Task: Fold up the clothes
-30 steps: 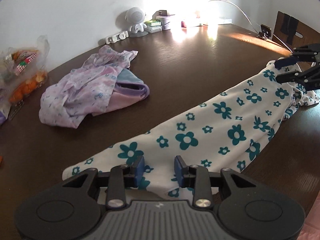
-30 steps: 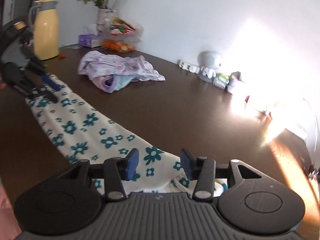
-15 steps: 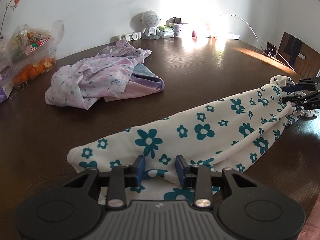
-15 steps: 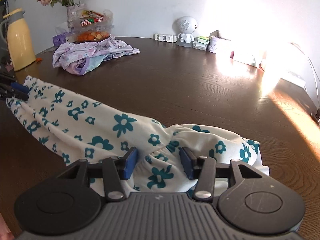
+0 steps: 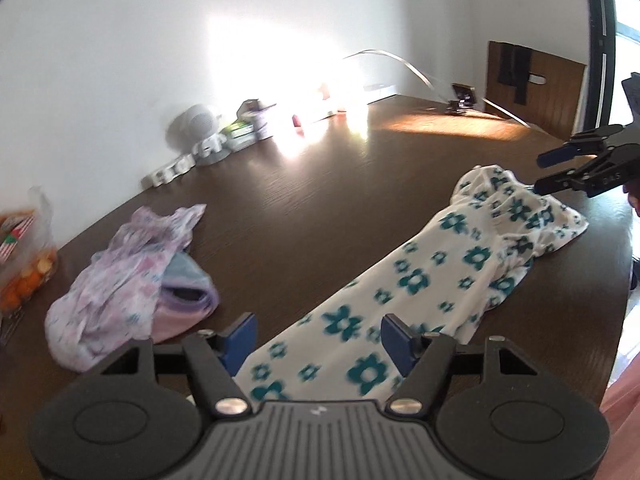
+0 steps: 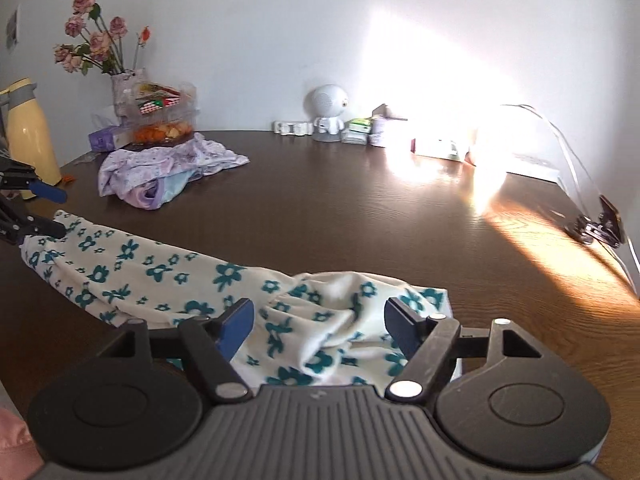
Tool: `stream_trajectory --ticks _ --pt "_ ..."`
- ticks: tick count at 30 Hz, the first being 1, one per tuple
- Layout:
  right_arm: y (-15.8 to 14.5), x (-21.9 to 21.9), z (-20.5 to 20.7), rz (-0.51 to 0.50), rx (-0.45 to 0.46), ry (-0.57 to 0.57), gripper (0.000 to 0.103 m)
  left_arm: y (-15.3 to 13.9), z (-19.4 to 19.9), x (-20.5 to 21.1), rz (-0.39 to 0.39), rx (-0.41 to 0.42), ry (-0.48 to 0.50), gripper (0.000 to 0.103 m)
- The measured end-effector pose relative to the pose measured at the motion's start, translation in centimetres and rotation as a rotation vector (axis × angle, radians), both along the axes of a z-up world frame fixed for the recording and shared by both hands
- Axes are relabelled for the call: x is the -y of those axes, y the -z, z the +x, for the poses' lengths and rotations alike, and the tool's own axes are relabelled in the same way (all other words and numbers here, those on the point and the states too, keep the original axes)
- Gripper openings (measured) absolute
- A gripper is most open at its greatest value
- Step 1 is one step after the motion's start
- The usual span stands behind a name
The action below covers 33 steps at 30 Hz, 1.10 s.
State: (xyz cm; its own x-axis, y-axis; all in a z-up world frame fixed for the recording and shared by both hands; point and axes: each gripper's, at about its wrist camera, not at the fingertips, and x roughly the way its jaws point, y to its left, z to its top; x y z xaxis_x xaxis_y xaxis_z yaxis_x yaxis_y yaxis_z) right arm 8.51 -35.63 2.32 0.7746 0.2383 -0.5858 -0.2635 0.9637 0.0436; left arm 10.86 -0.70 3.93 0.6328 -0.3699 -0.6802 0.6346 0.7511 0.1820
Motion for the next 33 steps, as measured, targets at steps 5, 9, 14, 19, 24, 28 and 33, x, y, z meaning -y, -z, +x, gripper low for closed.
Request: stream_trajectory --ticks 5,9,14,19,24,28,33 --pt "0.8 2.4 -1.3 0.042 -0.057 0.051 0.073 0.6 1.1 8.3 0.012 -0.043 0.199 0.057" --pt "1.4 2.1 -3.5 -0.023 -0.106 -0.020 0.073 0.7 3.6 15.1 0.032 -0.086 0.311 0.045" --pt "2.8 2.2 -3.7 -0.089 -0.182 -0.066 0.046 2.0 8.7 22.7 0.000 -0.230 0.333 0.031" --pt "3.6 3.0 -2.9 -0.103 -0.207 -0.090 0.023 5.1 11.6 27.4 0.039 -0.336 0.338 0.027" --pt "3.8 3.5 -1.8 -0.128 -0.179 -0.103 0.014 6.5 12.2 28.8 0.041 -0.373 0.359 0.016" --pt "4.0 3.4 -0.6 -0.150 -0.151 -0.116 0.014 6.4 12.1 28.5 0.025 -0.383 0.364 0.013" --pt "4.2 2.6 0.6 -0.163 -0.109 -0.117 0.014 6.3 11.8 28.3 0.012 -0.382 0.358 0.014"
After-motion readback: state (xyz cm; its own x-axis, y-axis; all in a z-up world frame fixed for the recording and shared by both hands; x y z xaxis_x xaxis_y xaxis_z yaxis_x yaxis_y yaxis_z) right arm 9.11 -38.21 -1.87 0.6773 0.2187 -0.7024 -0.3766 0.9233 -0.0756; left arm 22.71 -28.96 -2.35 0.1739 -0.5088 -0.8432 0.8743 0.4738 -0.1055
